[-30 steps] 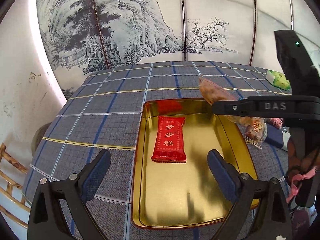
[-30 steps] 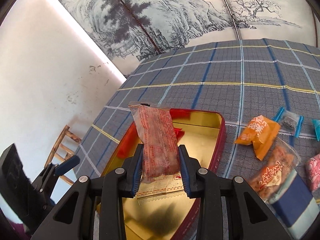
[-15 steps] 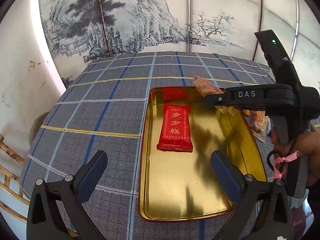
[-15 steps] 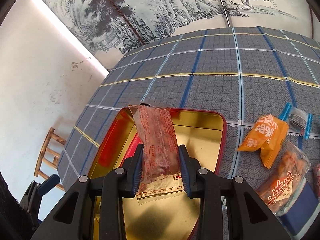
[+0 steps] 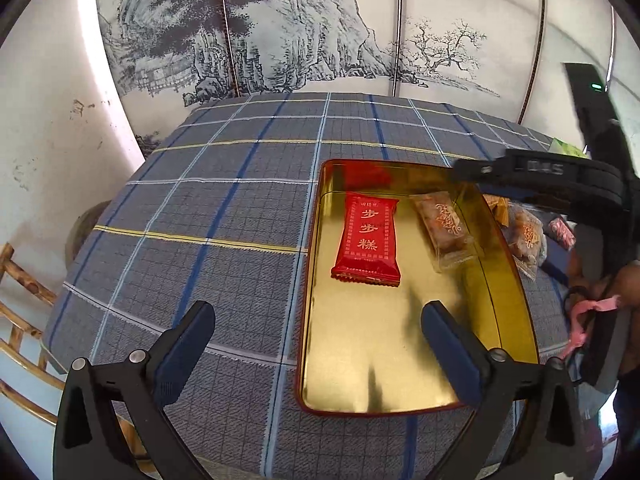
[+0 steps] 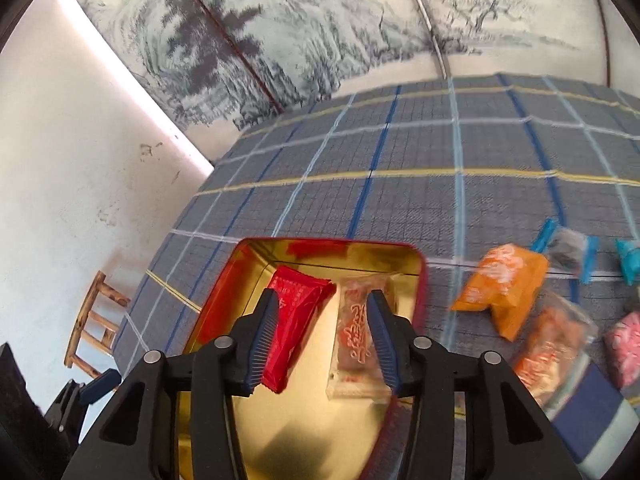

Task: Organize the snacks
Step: 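Lower the clear-wrapped pastry into the gold tin and open the right gripper, then grasp the clear-wrapped pastry with the left gripper and lift it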

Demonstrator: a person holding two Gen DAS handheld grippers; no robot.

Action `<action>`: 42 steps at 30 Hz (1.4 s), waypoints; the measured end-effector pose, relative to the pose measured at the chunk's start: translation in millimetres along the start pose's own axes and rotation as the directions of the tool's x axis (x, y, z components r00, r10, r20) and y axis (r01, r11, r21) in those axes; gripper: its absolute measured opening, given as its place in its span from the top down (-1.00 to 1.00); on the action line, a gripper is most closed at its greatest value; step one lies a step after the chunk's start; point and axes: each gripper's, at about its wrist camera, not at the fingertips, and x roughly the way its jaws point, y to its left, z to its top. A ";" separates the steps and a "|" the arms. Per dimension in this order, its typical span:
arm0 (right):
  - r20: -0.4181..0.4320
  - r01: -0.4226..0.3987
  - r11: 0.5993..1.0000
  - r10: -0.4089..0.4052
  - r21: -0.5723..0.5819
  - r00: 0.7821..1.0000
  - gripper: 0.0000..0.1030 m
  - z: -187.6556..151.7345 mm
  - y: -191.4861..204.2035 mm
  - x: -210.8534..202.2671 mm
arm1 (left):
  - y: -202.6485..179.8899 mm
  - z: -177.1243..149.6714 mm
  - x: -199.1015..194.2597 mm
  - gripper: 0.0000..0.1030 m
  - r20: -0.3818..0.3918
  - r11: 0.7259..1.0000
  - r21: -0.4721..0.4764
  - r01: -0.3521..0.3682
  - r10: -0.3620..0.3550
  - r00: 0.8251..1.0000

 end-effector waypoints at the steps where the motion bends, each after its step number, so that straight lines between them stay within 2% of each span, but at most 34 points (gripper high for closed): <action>1: 0.033 0.018 1.000 -0.018 -0.001 0.999 -0.26 -6.5 -6.3 -15.6 | 1.0 -3.1 -4.4 -0.98 0.013 1.000 0.002 -0.001 0.000 1.000; 3: 0.093 0.061 0.998 -0.062 0.004 0.994 -0.58 -23.6 -25.0 -49.9 | 4.4 -6.8 -10.2 -0.98 0.031 1.000 -0.005 0.020 -0.019 0.999; 6: 0.122 0.173 0.984 -0.178 0.050 0.977 -0.71 -53.4 -63.8 -97.7 | 6.9 -12.2 -18.0 -0.98 0.048 0.997 -0.021 0.070 -0.069 0.996; 9: 0.085 0.253 0.959 -0.265 0.128 0.961 -0.71 -90.1 -106.1 -136.3 | -1.0 -15.3 -27.0 -0.98 0.050 0.992 0.007 0.128 -0.128 0.991; 12: 0.121 0.296 0.944 -0.314 0.148 0.942 -0.70 -127.2 -128.0 -171.3 | -19.4 -16.9 -34.2 -0.98 0.039 0.986 0.069 0.151 -0.154 0.987; 16: 0.157 0.316 0.941 -0.332 0.121 0.930 -0.55 -159.8 -137.1 -193.7 | -49.7 -22.3 -51.1 -0.98 0.041 0.972 0.168 0.163 -0.172 0.984; 19: 0.156 0.317 0.941 -0.333 0.119 0.930 -0.47 -174.4 -144.2 -199.4 | -68.6 -24.4 -63.1 -0.98 0.066 0.964 0.227 0.136 -0.154 0.986; 25: 0.180 0.273 0.947 -0.302 0.172 0.936 -0.47 -178.1 -164.2 -214.6 | -112.3 -12.5 -74.2 -0.98 0.055 0.922 0.362 0.137 -0.168 0.984; 30: 0.197 0.294 0.942 -0.322 0.161 0.926 -0.48 -165.8 -177.0 -223.5 | -158.8 19.6 -49.4 -0.98 -0.067 0.863 0.417 0.285 -0.283 0.957; 33: 0.182 0.324 0.931 -0.353 0.168 0.918 -0.49 -155.3 -192.5 -223.9 | -187.1 36.5 -22.4 -0.98 -0.107 0.847 0.438 0.301 -0.283 0.953; 35: 0.165 0.337 0.920 -0.370 0.199 0.914 -0.49 -149.8 -210.3 -222.3 | -206.7 50.4 1.2 -0.97 -0.166 0.822 0.455 0.342 -0.299 0.940; 37: 0.154 0.324 0.912 -0.368 0.251 0.917 -0.49 -145.3 -228.5 -220.5 | -220.3 59.0 20.5 -0.76 -0.215 0.799 0.464 0.381 -0.316 0.924; 39: 0.153 0.314 0.907 -0.365 0.281 0.918 -0.49 -142.4 -241.0 -218.4 | -235.1 67.8 44.9 -0.58 -0.260 0.782 0.490 0.384 -0.290 0.921; 42: 0.142 0.312 0.906 -0.362 0.286 0.921 -0.49 -137.0 -253.3 -211.9 | -246.4 77.5 77.4 -0.37 -0.313 0.783 0.494 0.379 -0.246 0.917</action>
